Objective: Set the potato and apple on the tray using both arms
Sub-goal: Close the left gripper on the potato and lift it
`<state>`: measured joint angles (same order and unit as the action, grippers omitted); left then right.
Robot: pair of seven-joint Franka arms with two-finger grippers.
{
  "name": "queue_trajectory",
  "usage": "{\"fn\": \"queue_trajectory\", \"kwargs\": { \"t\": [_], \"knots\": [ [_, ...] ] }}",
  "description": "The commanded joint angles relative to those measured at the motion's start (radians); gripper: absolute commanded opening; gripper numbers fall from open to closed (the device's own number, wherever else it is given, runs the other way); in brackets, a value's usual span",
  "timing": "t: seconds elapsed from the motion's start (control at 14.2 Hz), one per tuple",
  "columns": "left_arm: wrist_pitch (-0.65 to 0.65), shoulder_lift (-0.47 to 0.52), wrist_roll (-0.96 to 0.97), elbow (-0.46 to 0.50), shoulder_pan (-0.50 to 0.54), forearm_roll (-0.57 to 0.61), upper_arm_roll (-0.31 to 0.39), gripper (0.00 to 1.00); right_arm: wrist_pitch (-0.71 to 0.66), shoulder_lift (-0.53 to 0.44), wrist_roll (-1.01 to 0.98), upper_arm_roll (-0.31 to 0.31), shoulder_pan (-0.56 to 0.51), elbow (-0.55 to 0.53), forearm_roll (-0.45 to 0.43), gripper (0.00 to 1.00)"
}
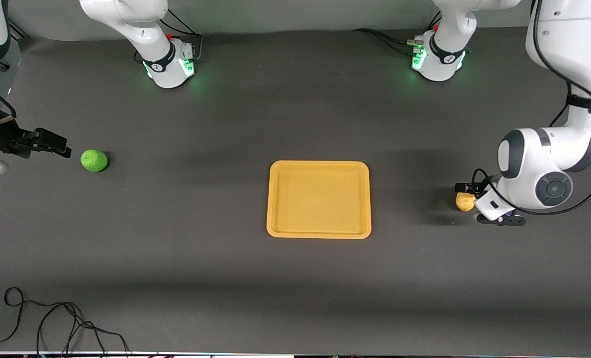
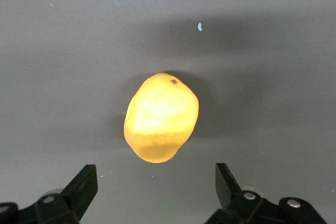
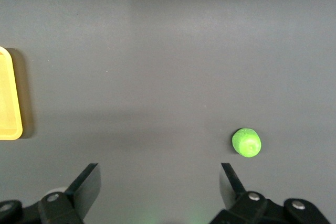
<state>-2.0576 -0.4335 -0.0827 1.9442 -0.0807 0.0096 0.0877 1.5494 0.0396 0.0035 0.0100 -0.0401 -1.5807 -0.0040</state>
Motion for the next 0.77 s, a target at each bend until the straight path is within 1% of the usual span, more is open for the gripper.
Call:
{"fn": "queue_trajectory", "kwargs": {
  "t": [0.0, 0.07, 0.21, 0.28, 0.35, 0.42, 0.49, 0.56, 0.63, 0.7],
  "knots": [
    [-0.012, -0.02, -0.022, 0.002, -0.016, -0.005, 0.003, 0.99, -0.011, 0.009, 0.021, 0.008, -0.004, 0.021, 0.016, 1.0],
    [-0.038, -0.055, -0.022, -0.004, -0.017, -0.005, 0.003, 0.97, -0.011, 0.008, 0.006, 0.007, -0.006, 0.016, 0.016, 1.0],
    [-0.143, -0.109, -0.023, -0.004, -0.017, -0.003, 0.003, 0.95, -0.012, -0.012, -0.013, -0.007, -0.007, -0.005, 0.015, 1.0],
    [-0.183, -0.128, -0.022, -0.004, -0.019, -0.002, 0.003, 0.83, -0.005, -0.039, -0.037, -0.022, -0.009, -0.042, 0.015, 1.0],
    [-0.196, -0.134, -0.022, -0.002, -0.019, -0.002, 0.003, 0.61, 0.03, -0.072, -0.068, -0.056, -0.007, -0.092, 0.001, 1.0],
    [-0.182, -0.125, -0.022, -0.005, -0.016, -0.002, 0.003, 0.43, 0.066, -0.102, -0.117, -0.091, -0.007, -0.146, -0.001, 1.0],
    [-0.164, -0.105, -0.022, -0.007, -0.014, -0.002, 0.003, 0.33, 0.098, -0.131, -0.166, -0.138, -0.007, -0.197, -0.001, 1.0],
    [-0.112, -0.078, -0.006, -0.02, -0.02, -0.003, 0.001, 0.18, 0.125, -0.161, -0.213, -0.19, -0.007, -0.241, -0.001, 1.0],
    [-0.048, -0.054, 0.007, -0.048, -0.028, -0.006, -0.008, 0.05, 0.145, -0.179, -0.267, -0.235, -0.007, -0.277, -0.002, 1.0],
    [0.024, -0.035, 0.053, -0.082, -0.039, -0.007, -0.025, 0.0, 0.158, -0.2, -0.317, -0.286, -0.007, -0.306, -0.011, 1.0]
  ]
}}
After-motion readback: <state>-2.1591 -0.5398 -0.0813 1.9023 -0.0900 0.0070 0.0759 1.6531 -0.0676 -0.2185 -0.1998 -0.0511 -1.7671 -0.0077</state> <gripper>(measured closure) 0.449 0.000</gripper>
